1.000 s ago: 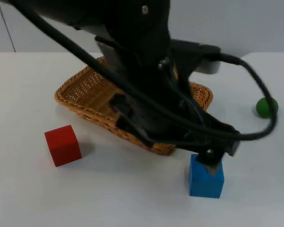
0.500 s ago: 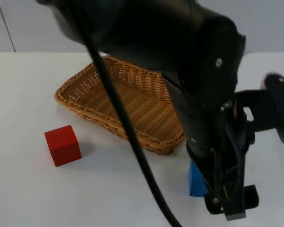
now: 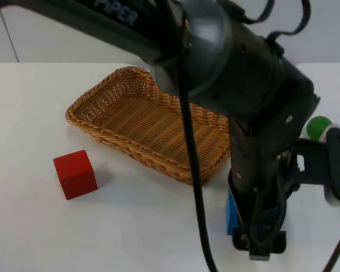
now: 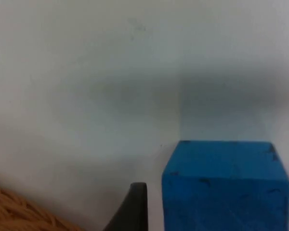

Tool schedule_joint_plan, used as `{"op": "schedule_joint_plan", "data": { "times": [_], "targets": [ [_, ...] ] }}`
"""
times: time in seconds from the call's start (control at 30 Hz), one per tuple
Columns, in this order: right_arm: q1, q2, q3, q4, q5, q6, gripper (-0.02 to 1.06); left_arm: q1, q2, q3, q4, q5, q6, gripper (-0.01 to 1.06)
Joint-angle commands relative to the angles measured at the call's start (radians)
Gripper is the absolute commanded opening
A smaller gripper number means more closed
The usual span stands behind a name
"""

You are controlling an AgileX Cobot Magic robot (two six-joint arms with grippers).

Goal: Place all geometric objects except the red cube into the basket.

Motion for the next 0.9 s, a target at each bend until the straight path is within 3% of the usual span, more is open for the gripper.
{"op": "schedule_joint_plan", "data": {
  "times": [0.0,0.4,0.57,0.67,0.7,0.8,0.83,0.87],
  "targets": [
    [-0.006,0.001,-0.004,0.005,0.0,-0.011,1.05,-0.003,0.013,-0.012,0.039,-0.002,0.004,0.92],
    [-0.006,0.001,-0.004,0.009,0.0,-0.011,1.05,-0.003,0.07,-0.014,0.095,-0.062,-0.026,0.92],
    [-0.006,0.001,-0.004,0.011,0.0,-0.011,1.05,-0.003,0.075,-0.014,0.096,-0.071,-0.037,0.83],
    [-0.006,0.001,-0.004,0.011,0.0,-0.011,1.05,-0.003,0.073,-0.014,0.107,-0.068,-0.055,0.49],
    [-0.006,0.001,-0.004,0.011,0.0,-0.011,1.05,-0.003,0.073,-0.014,0.107,-0.068,-0.055,0.49],
    [-0.006,0.001,-0.004,0.011,0.003,-0.011,1.05,-0.005,0.066,-0.014,0.1,-0.039,-0.059,0.08],
    [-0.006,0.001,-0.004,0.011,0.003,-0.011,1.05,-0.008,0.062,-0.014,0.1,-0.025,-0.059,0.0],
    [-0.006,0.001,-0.004,0.011,0.003,-0.011,1.05,-0.008,0.062,-0.014,0.1,-0.025,-0.059,0.0]
  ]
}}
